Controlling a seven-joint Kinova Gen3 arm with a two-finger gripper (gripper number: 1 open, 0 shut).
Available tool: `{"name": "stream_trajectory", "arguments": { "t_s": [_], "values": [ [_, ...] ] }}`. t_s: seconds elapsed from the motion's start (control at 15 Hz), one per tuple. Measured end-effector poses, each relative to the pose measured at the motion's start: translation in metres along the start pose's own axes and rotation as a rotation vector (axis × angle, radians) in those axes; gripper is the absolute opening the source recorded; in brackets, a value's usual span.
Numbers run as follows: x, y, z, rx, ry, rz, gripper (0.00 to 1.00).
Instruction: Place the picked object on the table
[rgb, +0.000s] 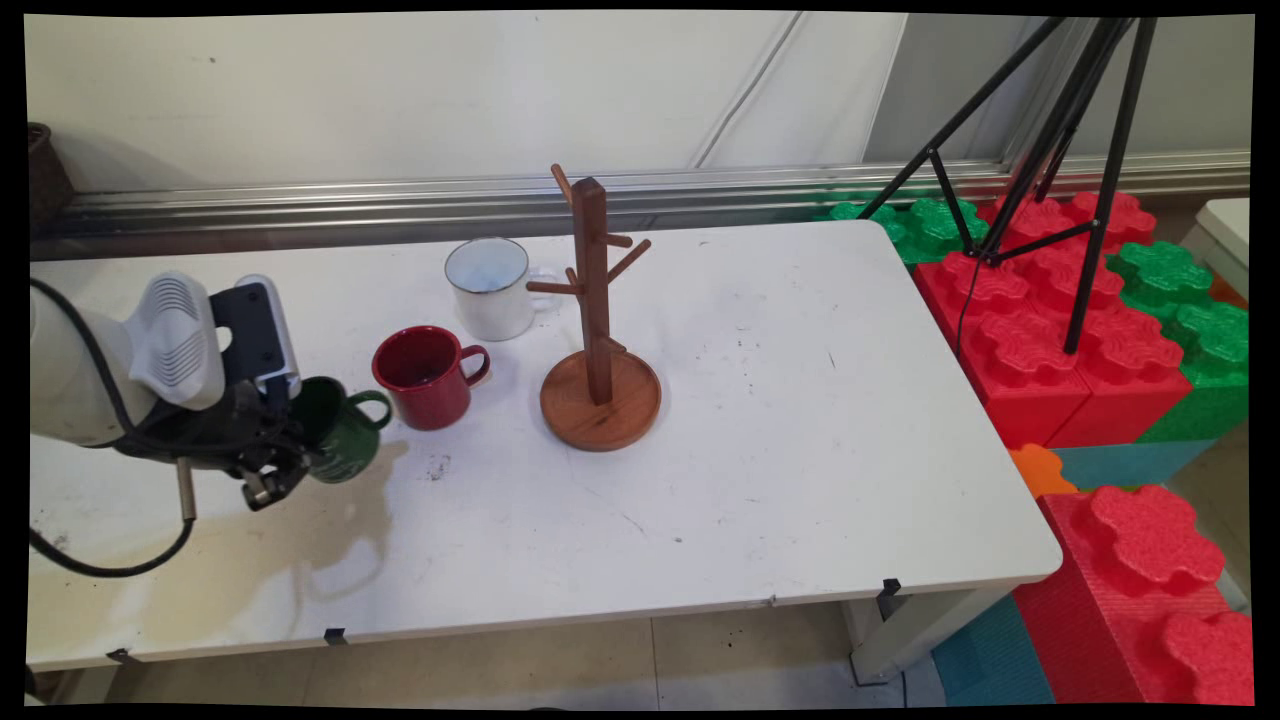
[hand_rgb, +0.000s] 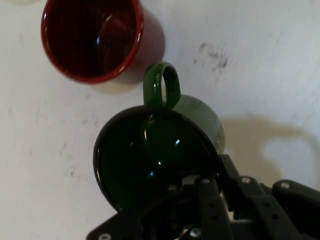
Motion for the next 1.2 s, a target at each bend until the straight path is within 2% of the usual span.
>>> {"name": "stream_trajectory", "arguments": {
  "t_s": [0.53,1.2],
  "values": [
    [-0.016,-0.012,0.010,0.050,-0.066,-0.010,0.00],
    [-0.021,-0.029,0.043,0.064,-0.094,-0.029,0.00]
  ]
}}
